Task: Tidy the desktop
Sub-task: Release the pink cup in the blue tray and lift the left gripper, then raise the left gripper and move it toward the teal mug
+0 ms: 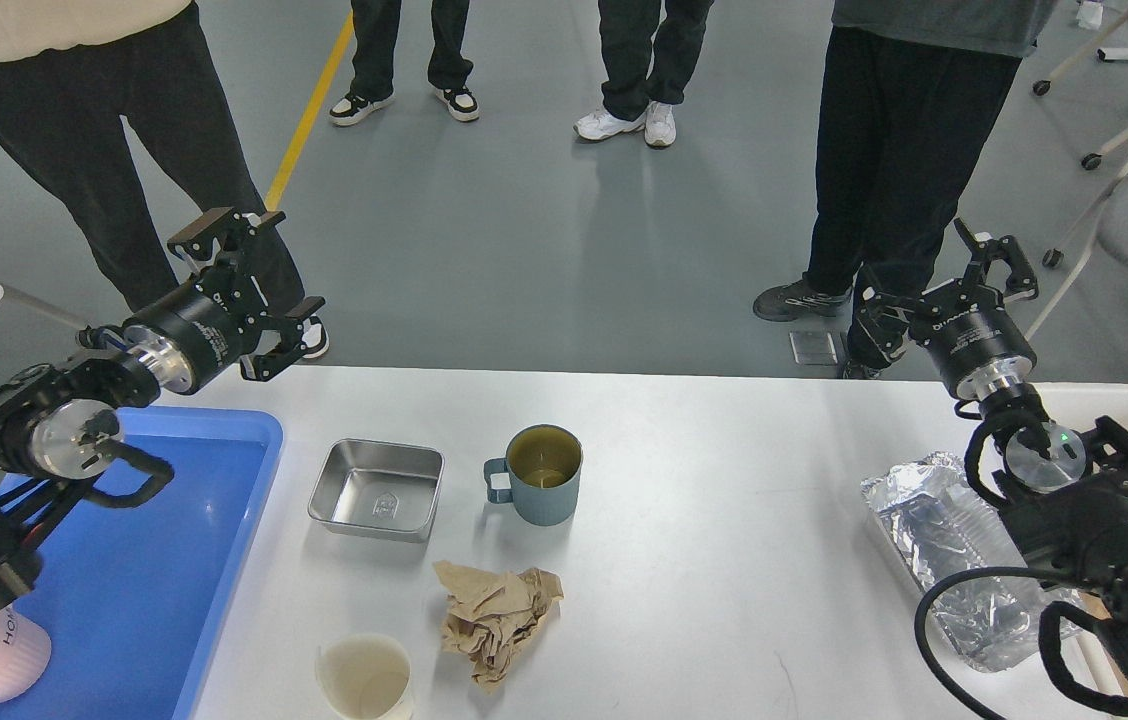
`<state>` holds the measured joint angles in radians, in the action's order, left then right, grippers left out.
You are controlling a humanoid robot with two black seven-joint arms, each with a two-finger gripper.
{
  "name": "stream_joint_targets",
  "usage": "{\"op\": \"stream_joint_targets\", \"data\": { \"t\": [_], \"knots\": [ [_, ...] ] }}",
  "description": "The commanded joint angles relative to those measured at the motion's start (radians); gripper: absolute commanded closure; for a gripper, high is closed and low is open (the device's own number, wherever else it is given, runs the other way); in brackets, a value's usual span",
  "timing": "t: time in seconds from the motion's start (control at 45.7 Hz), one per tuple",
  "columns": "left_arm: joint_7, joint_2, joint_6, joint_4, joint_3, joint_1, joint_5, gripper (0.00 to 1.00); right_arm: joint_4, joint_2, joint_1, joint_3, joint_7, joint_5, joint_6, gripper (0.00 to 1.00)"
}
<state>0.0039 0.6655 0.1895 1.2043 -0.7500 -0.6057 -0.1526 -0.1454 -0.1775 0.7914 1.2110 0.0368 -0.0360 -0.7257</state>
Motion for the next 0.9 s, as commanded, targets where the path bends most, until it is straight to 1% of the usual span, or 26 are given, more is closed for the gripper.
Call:
{"op": "stream_joint_targets", "data": {
  "t": [0.0,0.087,0.175,0.219,0.262,0.35,0.394,0.459,0.481,0.525,0.591,0.7,0.744,0.809,0.875],
  "knots": [
    [0.016,0.253,-0.018,0.272,0.05,0.058,-0.001,0.03,0.0,0.012,0.002,-0.001,0.0,0.001,0.0,0.0],
    [0.002,0.448,-0.013,0.452,0.067,0.102,-0.007,0.03,0.0,0.015,0.0,-0.002,0.0,0.002,0.0,0.0],
    [-0.016,0.597,0.019,0.56,0.067,0.127,-0.007,0.03,0.0,0.021,0.0,-0.002,0.0,0.007,0.0,0.0],
    [-0.042,0.664,0.071,0.564,0.07,0.132,-0.007,0.03,0.0,0.026,0.002,-0.004,0.0,0.008,0.0,0.0],
    [-0.07,0.747,0.143,0.561,0.072,0.132,-0.007,0.03,0.0,0.029,0.0,-0.005,0.0,0.011,0.0,0.0],
    [-0.097,0.908,0.252,0.558,0.066,0.129,-0.008,0.03,0.0,0.027,-0.001,-0.008,0.0,0.015,0.0,0.0],
    [-0.116,0.959,0.318,0.552,0.061,0.127,-0.008,0.03,0.0,0.027,-0.003,-0.01,0.0,0.016,0.0,0.0],
    [-0.136,0.993,0.401,0.549,0.075,0.126,-0.01,0.03,0.0,0.027,-0.003,-0.01,0.0,0.016,0.0,0.0],
    [-0.14,0.996,0.415,0.551,0.078,0.126,-0.008,0.03,0.0,0.027,-0.001,-0.01,0.0,0.016,0.0,0.0],
    [-0.142,0.996,0.421,0.552,0.083,0.127,-0.008,0.03,0.0,0.029,0.0,-0.01,0.0,0.016,0.0,0.0],
    [-0.15,0.999,0.416,0.552,0.124,0.127,-0.008,0.03,0.0,0.03,0.002,-0.01,0.0,0.016,0.002,0.0],
    [-0.206,1.02,0.432,0.555,0.167,0.126,-0.008,0.03,0.0,0.041,0.002,-0.01,0.0,0.016,0.002,0.0],
    [-0.222,1.028,0.442,0.554,0.185,0.127,-0.012,0.03,0.0,0.042,0.002,-0.01,0.0,0.016,0.002,0.0],
    [-0.228,1.034,0.471,0.551,0.201,0.126,-0.03,0.03,0.0,0.041,0.0,-0.01,0.0,0.016,0.002,0.0],
    [-0.225,1.037,0.508,0.551,0.199,0.121,-0.038,0.03,0.0,0.041,0.0,-0.011,0.0,0.019,0.0,0.0]
  ]
}}
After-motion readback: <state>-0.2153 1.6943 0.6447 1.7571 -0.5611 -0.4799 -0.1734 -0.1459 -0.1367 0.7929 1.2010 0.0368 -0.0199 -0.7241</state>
